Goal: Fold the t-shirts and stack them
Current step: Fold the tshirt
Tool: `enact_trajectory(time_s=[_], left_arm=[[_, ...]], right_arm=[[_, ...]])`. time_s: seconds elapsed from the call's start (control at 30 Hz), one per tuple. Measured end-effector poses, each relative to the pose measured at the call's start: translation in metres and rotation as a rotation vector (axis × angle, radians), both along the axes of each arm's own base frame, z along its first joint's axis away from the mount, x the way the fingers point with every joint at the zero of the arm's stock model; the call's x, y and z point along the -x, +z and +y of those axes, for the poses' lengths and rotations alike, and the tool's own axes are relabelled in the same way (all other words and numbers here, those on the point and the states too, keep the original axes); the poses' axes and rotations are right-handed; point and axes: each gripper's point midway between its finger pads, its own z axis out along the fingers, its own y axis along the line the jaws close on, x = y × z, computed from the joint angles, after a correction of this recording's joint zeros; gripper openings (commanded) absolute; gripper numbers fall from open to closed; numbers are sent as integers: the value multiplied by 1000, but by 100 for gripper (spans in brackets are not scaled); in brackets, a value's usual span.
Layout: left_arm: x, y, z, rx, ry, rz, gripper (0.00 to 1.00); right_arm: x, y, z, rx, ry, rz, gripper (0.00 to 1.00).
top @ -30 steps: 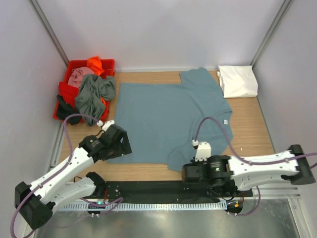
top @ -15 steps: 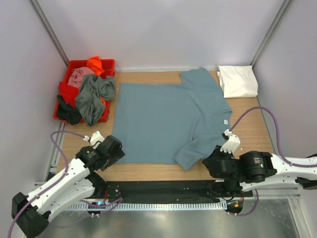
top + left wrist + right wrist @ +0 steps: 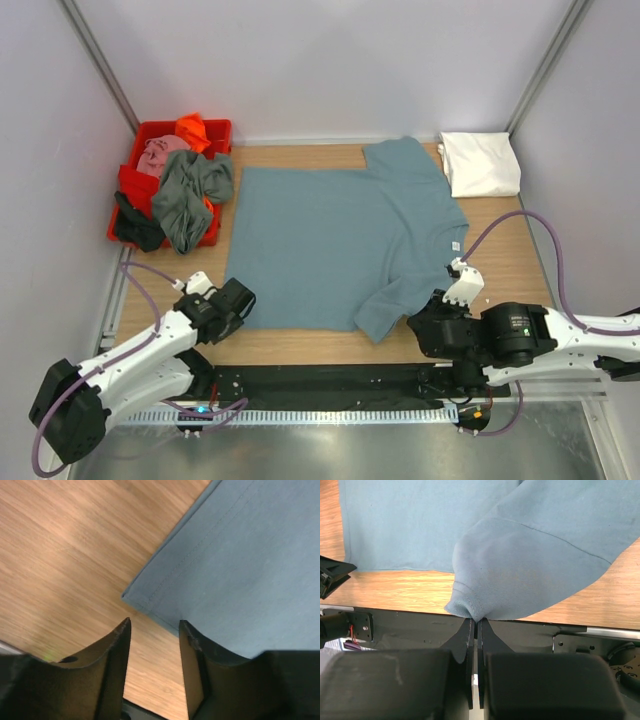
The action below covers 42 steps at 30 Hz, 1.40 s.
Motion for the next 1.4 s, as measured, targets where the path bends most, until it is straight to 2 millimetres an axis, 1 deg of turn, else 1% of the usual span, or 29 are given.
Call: enact_trajectory(time_s=[0.1, 0.13, 0.17, 0.2, 0.27, 0.33, 0.4, 0.5, 0.53, 0.63, 0.7, 0.73, 0.8, 0.9, 1.0, 1.07, 1.13, 1.23, 1.27, 1.33, 1.4], left_arm=[[-6, 0, 1, -14, 1, -21, 38], [-7, 0, 1, -23, 1, -24, 36], [-8, -1, 2, -33, 0, -24, 31], [-9, -1, 3, -42, 0, -24, 12], [-12, -2, 4, -62, -9, -26, 0], [-14, 0, 4, -73, -24, -29, 0], [-19, 6, 2, -73, -37, -44, 0], [-29, 23, -3, -60, -51, -88, 0], [-31, 30, -4, -53, -53, -105, 0], [-40, 54, -10, -17, -63, -173, 0], [-43, 64, -12, -1, -69, -199, 0], [-44, 67, -12, 1, -74, -205, 0], [-44, 72, -13, -4, -83, -203, 0], [-44, 77, -12, -19, -101, -194, 0], [-47, 86, -14, -27, -126, -199, 0], [-53, 96, -17, -34, -145, -209, 0], [-60, 107, -18, -51, -159, -213, 0], [-73, 115, -13, -81, -152, -201, 0], [-78, 116, -8, -91, -142, -194, 0], [-87, 112, 2, -97, -115, -168, 0], [-93, 106, 12, -101, -88, -130, 0]], right_arm=[[0, -1, 0, 5, 0, 0, 1], [0, -2, 0, 6, 0, 0, 1], [0, -2, 0, 10, 0, -1, 1], [-1, -3, 0, 17, -1, -3, 1], [-2, -5, 1, 41, 1, -11, 1], [-3, -8, 2, 74, 4, -19, 1], [-4, -11, 3, 120, 14, -30, 1], [-6, -15, 6, 208, 37, -49, 1], [-8, -16, 8, 262, 56, -56, 1], [-28, -22, 4, 423, 40, -37, 1], [-46, -33, 3, 495, 14, 9, 1], [-53, -36, 0, 516, -1, 28, 1], [-63, -35, -9, 520, -28, 46, 1], [-76, -21, -33, 480, -101, 36, 1], [-91, 3, -59, 458, -186, 8, 1], [-100, 14, -65, 466, -199, -2, 1], [-111, 19, -68, 493, -201, -1, 1], [-130, 18, -71, 577, -193, 22, 1], [-139, 14, -73, 617, -190, 41, 1], [-155, 4, -79, 683, -187, 78, 1], [-165, -4, -87, 731, -184, 114, 1]])
